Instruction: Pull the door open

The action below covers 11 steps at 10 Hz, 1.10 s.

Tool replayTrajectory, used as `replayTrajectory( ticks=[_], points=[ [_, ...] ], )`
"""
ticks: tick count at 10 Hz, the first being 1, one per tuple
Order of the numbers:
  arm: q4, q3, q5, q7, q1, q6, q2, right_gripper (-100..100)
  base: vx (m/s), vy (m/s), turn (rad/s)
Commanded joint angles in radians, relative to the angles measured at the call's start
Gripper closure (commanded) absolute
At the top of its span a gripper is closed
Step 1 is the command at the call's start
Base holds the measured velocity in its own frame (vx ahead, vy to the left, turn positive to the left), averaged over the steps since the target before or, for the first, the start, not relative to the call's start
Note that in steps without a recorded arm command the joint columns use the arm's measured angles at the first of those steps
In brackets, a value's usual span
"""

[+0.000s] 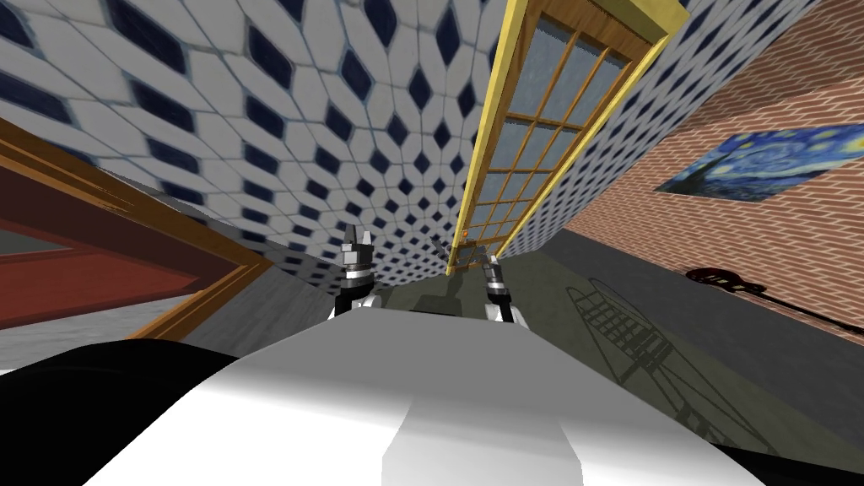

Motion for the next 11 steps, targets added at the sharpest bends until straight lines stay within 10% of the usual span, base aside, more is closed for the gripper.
replayTrajectory(
  ticks=[1, 11],
  points=[
    [0.05, -0.004, 0.008, 0.029, -0.02, -0.012, -0.007, -100, 0.104, -0.043, 0.065],
    [0.316, -0.014, 0.057, 0.185, -0.106, -0.074, -0.029, -100, 0.086, -0.056, 0.058]
  ],
)
